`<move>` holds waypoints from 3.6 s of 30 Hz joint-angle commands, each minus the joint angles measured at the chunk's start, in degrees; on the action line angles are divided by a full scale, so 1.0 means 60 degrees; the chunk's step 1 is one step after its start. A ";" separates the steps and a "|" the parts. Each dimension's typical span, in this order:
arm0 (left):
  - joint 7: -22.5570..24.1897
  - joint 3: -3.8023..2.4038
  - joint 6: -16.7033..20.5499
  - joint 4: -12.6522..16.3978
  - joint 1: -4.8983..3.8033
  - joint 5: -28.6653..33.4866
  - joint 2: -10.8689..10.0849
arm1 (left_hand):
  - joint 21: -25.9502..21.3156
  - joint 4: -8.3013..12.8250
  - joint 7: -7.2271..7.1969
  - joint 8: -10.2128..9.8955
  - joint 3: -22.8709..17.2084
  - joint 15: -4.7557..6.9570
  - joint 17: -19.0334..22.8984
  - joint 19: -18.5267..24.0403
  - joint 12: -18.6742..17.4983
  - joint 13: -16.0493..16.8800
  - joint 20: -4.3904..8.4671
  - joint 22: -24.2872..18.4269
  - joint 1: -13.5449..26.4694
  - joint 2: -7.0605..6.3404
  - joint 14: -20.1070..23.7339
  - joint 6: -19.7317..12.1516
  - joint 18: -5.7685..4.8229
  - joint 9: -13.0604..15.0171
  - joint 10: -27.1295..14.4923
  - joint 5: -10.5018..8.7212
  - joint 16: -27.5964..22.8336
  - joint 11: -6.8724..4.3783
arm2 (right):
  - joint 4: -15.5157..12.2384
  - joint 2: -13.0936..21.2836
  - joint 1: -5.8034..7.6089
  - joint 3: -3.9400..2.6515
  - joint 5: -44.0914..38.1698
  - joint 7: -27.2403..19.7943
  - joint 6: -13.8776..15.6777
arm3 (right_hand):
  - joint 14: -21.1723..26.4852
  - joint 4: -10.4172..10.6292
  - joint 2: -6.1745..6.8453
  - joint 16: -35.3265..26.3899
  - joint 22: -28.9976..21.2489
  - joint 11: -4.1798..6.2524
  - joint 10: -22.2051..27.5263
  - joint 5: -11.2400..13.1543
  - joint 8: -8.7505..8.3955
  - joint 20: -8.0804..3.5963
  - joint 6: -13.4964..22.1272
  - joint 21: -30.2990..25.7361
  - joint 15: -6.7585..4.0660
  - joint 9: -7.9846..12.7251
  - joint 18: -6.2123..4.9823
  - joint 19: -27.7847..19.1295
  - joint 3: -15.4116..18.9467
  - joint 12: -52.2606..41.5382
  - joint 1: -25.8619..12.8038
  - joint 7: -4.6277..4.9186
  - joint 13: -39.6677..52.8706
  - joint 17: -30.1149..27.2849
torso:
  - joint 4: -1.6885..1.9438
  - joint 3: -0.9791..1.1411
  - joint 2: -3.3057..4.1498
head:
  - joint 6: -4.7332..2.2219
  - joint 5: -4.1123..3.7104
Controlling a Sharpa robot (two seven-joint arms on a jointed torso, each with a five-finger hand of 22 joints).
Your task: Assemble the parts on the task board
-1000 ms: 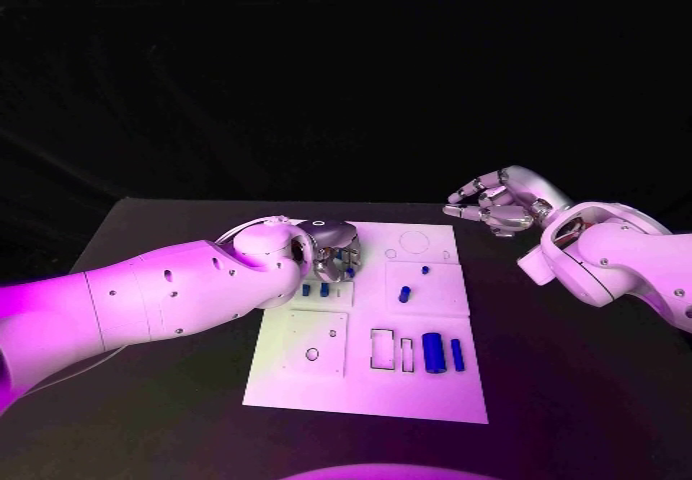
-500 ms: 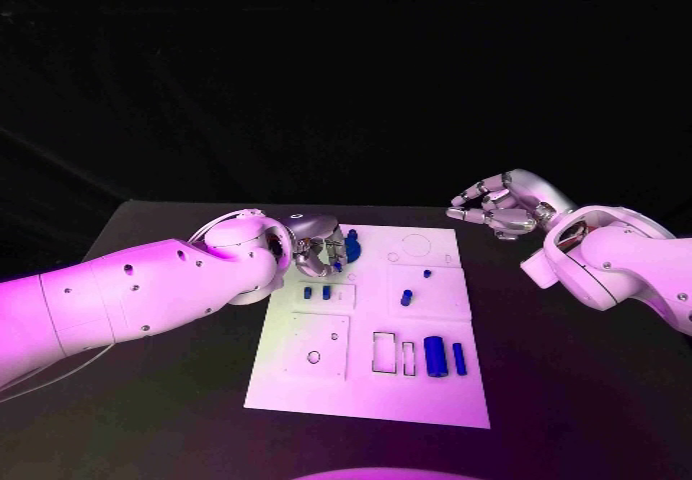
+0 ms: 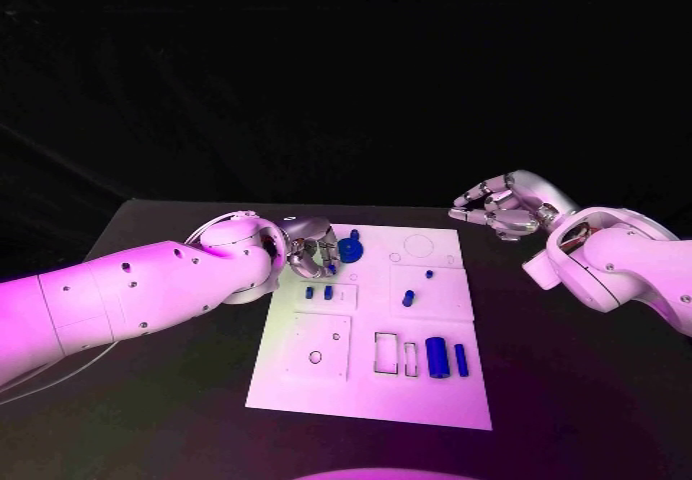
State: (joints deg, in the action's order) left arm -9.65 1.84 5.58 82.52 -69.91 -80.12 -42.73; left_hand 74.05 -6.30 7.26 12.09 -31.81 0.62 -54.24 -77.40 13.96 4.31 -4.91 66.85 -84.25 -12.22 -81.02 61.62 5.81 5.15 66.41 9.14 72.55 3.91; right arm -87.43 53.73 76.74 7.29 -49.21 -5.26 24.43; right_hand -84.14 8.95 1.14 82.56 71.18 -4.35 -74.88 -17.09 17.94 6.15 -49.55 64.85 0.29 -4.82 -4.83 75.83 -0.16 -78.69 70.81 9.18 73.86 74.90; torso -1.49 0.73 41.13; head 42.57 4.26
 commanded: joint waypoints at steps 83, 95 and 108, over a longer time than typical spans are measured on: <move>0.0298 -0.0067 0.0112 0.0086 0.0009 0.0792 -0.0237 | -0.0012 0.0182 0.0004 -0.0094 0.0094 0.0027 -0.0067 0.0027 -0.0167 0.0109 0.0050 0.0022 0.0079 0.0082 -0.0012 0.0350 -0.0053 0.0044 0.0341 -0.0022 0.0036 -0.0061 | 0.0063 -0.0044 0.0001 -0.0005 -0.0035 -0.0052 0.0013 | -0.0507 0.0038 -0.0098 -0.0028 0.0022 0.0012 -0.0009 -0.0064 0.0034 -0.0011 0.0027 -0.0034 -0.0056 -0.0015 -0.0184 -0.0042 0.0013 0.0011 0.0034 -0.0035 0.0004 0.0681 | 0.0001 0.0010 -0.0022 | 0.0103 -0.0040; 0.0050 -0.0101 -0.0101 0.0046 -0.0004 0.0449 -0.0353 | 0.0004 0.0185 0.0007 -0.0096 0.0095 0.0026 -0.0081 0.0014 -0.0172 0.0112 0.0052 0.0044 0.0079 0.0088 -0.0017 0.0356 -0.0059 0.0045 0.0346 -0.0022 0.0045 -0.0060 | 0.0091 -0.0050 0.0001 -0.0005 -0.0035 -0.0048 0.0003 | -0.0506 0.0045 -0.0102 -0.0044 0.0019 0.0017 -0.0015 -0.0068 0.0059 -0.0015 0.0030 -0.0048 -0.0061 -0.0015 -0.0185 -0.0040 0.0032 0.0007 0.0048 -0.0040 0.0004 0.0665 | -0.0004 0.0012 -0.0002 | 0.0100 -0.0024; -0.0068 -0.0103 -0.0189 -0.0079 -0.0005 0.0185 -0.0326 | 0.0002 0.0187 0.0009 -0.0099 0.0100 0.0025 -0.0079 0.0016 -0.0177 0.0113 0.0053 0.0042 0.0083 0.0084 -0.0017 0.0357 -0.0058 0.0046 0.0348 -0.0023 0.0045 -0.0058 | 0.0101 -0.0069 0.0000 -0.0005 -0.0035 -0.0052 -0.0005 | -0.0506 0.0045 -0.0102 -0.0044 0.0019 0.0017 -0.0015 -0.0068 0.0059 -0.0015 0.0030 -0.0048 -0.0061 -0.0015 -0.0185 -0.0040 0.0032 0.0007 0.0048 -0.0040 0.0004 0.0665 | -0.0010 0.0009 0.0000 | 0.0149 -0.0051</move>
State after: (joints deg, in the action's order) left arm -9.74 1.26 5.45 82.05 -69.89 -77.79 -44.81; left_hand 74.04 -5.43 7.24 11.71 -31.23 0.62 -54.70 -77.40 13.10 4.94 -4.91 67.06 -83.96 -11.91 -81.02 63.25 5.81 5.33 68.15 9.14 72.55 3.40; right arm -86.87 53.36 76.74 7.28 -49.21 -5.29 24.46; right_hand -84.14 8.94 0.91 82.56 71.23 -4.35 -74.88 -17.30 17.94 6.15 -49.55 64.86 0.30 -4.82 -4.83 75.83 -0.17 -78.69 71.04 9.18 73.83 74.90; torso -1.55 0.79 41.13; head 43.43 4.13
